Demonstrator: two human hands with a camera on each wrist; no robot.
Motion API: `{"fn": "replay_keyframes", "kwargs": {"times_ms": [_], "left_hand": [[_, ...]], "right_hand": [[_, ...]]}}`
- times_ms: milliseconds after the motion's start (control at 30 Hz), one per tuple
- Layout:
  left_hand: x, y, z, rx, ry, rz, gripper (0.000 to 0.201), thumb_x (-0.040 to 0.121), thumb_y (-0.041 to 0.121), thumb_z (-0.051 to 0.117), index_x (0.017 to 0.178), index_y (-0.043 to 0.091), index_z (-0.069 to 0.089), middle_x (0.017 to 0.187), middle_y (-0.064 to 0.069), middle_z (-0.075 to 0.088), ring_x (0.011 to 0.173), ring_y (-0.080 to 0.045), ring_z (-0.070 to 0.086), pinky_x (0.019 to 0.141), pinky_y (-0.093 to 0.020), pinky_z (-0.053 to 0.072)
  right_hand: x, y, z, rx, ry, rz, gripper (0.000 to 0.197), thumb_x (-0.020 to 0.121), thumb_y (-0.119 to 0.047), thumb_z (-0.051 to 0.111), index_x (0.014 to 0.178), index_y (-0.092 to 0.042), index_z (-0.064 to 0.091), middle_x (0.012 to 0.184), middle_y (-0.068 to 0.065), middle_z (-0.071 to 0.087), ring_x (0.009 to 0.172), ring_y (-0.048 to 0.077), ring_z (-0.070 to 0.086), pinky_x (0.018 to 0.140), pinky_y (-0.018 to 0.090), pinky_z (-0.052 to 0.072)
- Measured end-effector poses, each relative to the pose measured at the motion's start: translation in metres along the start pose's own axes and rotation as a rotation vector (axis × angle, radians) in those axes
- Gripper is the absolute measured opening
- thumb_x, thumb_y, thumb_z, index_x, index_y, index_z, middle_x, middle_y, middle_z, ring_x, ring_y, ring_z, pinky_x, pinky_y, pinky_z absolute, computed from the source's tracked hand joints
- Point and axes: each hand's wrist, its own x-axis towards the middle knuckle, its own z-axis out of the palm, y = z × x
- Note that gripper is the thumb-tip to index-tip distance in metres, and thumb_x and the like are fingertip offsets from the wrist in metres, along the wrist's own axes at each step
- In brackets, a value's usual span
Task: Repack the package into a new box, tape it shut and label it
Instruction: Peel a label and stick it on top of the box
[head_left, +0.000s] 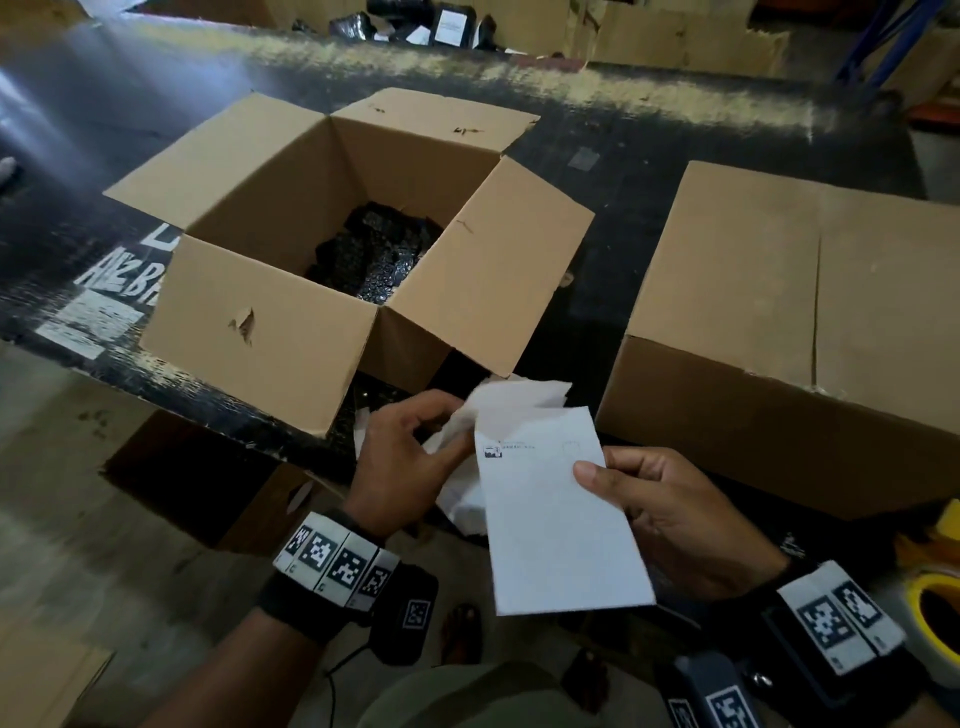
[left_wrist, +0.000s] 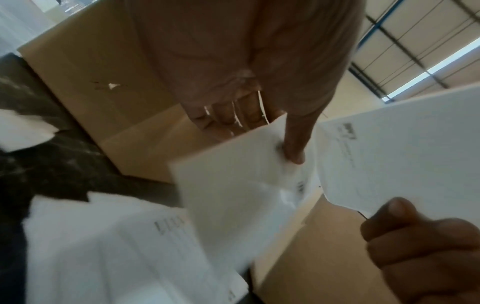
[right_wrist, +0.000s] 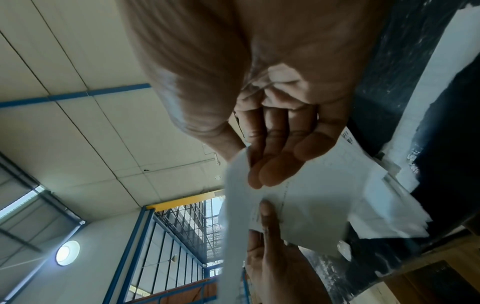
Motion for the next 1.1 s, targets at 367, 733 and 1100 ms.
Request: {"fn": "replay_keyframes", "kwargs": {"times_ms": [367, 733, 1100], "left_hand": [[0.015, 0.005, -0.013, 0.295, -0.058, 0.286, 0.02, 0.083, -0.002, 0.079, 0.094, 0.015, 0.082, 0.089, 0.004, 0.072, 0.082, -0.01, 0.069, 0.064, -0.033, 0.056], [0.023, 0.009, -0.04, 0.318, -0.003, 0.03, 0.012, 0.087, 0.03, 0.079, 0.081, 0.021, 0.073, 0.078, 0.012, 0.071, 0.069, -0.002, 0.066, 0.057, -0.016, 0.05], [0.036, -0.037, 0.015, 0.244, -0.276, -0.431, 0.028, 0.084, 0.026, 0.081, 0.111, 0.022, 0.075, 0.096, 0.007, 0.078, 0.087, -0.012, 0.074, 0.083, -0.045, 0.061]], "right_hand": [[-0.018, -0.009, -0.015, -0.032, -0.01, 0.08, 0.045, 0.087, -0.024, 0.064, 0.117, 0.009, 0.066, 0.109, 0.028, 0.073, 0.102, 0.046, 0.071, 0.075, 0.039, 0.062], [-0.046, -0.025, -0.045, 0.018, 0.019, 0.05, 0.034, 0.087, -0.021, 0.066, 0.112, 0.001, 0.072, 0.109, 0.028, 0.073, 0.084, 0.037, 0.076, 0.062, 0.035, 0.061], [-0.044, -0.008, -0.041, -0.045, 0.057, -0.155, 0.069, 0.057, -0.049, 0.092, 0.107, -0.006, 0.077, 0.112, 0.019, 0.075, 0.1, 0.037, 0.074, 0.074, 0.032, 0.062]]}}
